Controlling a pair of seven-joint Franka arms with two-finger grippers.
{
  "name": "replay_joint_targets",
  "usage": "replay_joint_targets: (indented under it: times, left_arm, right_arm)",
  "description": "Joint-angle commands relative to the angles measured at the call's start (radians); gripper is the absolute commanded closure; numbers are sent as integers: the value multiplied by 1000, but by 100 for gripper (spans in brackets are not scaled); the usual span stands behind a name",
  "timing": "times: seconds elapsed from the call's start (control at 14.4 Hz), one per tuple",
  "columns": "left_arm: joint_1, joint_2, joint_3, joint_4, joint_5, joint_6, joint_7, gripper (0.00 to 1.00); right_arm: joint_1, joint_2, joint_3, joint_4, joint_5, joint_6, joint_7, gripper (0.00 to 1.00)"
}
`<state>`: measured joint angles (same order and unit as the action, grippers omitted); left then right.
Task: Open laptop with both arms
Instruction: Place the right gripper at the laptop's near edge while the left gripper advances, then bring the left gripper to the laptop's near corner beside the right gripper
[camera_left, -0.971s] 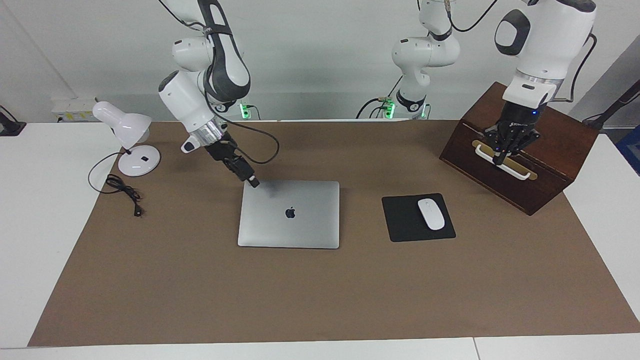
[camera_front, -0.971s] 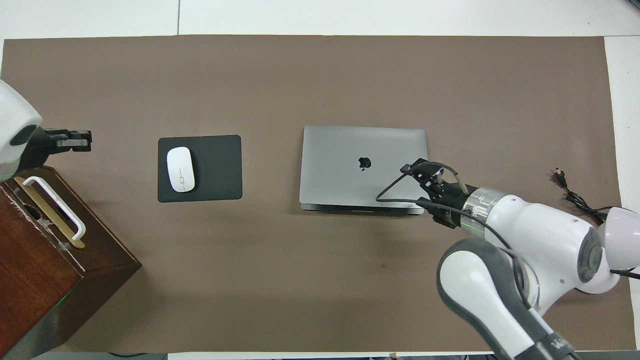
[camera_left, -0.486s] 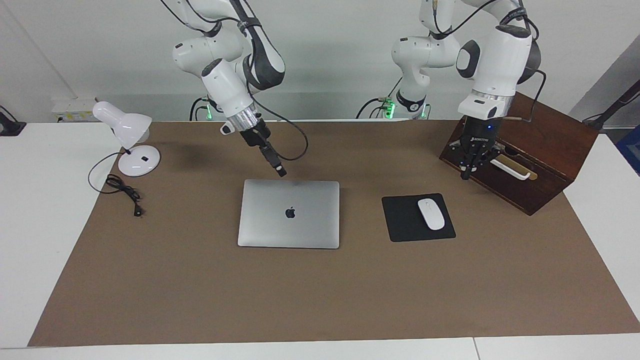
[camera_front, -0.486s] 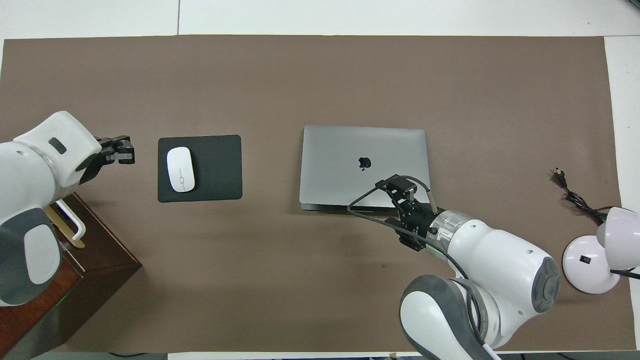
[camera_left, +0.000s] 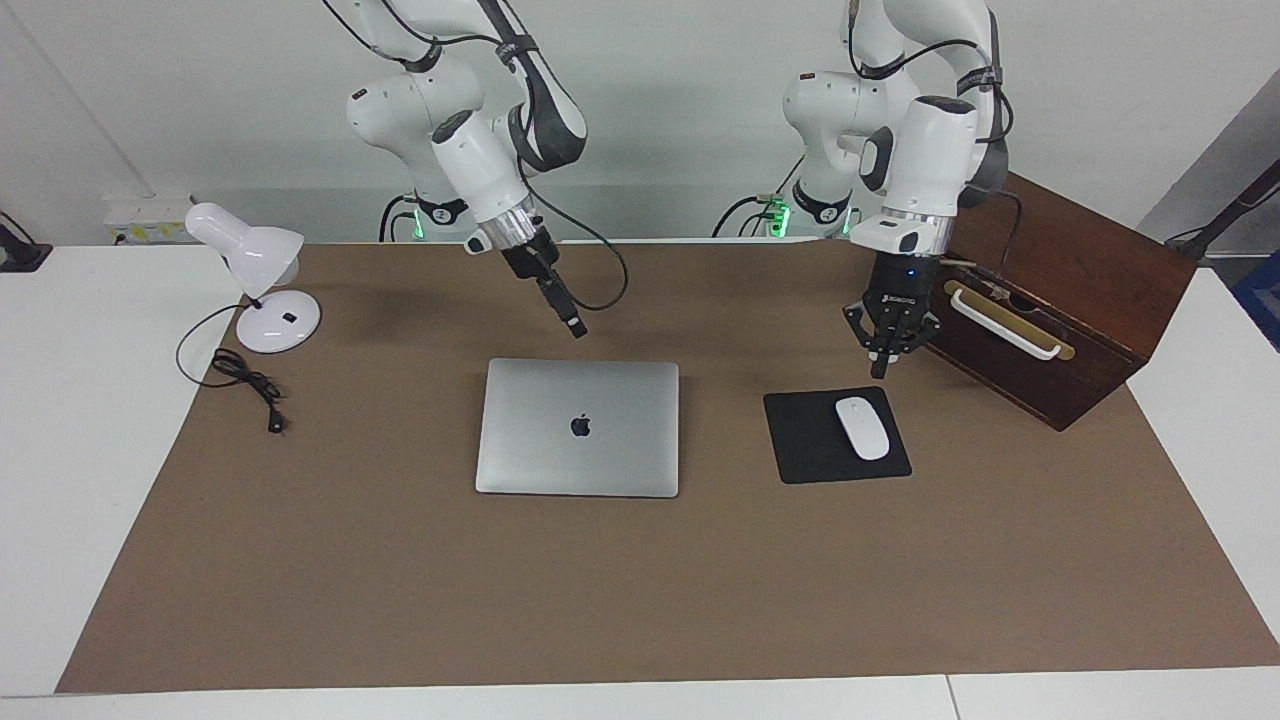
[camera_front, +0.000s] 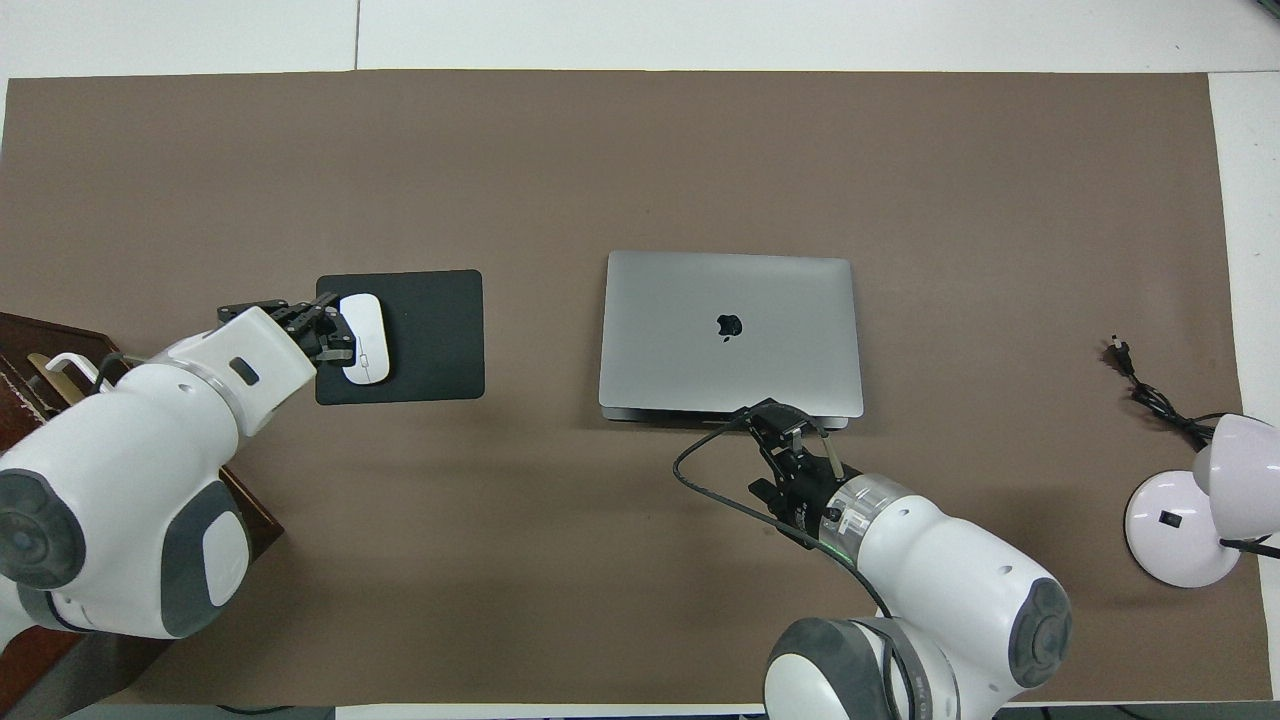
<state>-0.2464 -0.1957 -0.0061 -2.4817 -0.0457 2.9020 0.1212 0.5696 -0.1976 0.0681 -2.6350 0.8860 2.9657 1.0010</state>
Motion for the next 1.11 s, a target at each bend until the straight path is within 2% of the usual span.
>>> replay_joint_targets:
  times: [0.0,0.21,0.42,0.83,0.97,1.04]
  left_arm:
    - [-51,19,15,-91,-13,159,29,100]
    - [-102,68,15,-117,-13,265,37,100]
    - [-157,130,15,-149,-13,387,40,100]
    - [-255,162,17,-204,-13,500,41,100]
    - [-289,224,17,-224,-13,601,43,100]
    - [-304,242,17,-224,-13,603,43,100]
  right_arm:
    - [-2,3,4,-16,33,45,-15,0]
    - [-10,78,4,-7,36,145,-93,0]
    - [-37,101,4,21,39,145,-120,0]
    - [-42,147,4,66,39,144,-151,0]
    - [-50,147,4,66,39,144,-166,0]
    - [-50,147,4,66,39,142,-173,0]
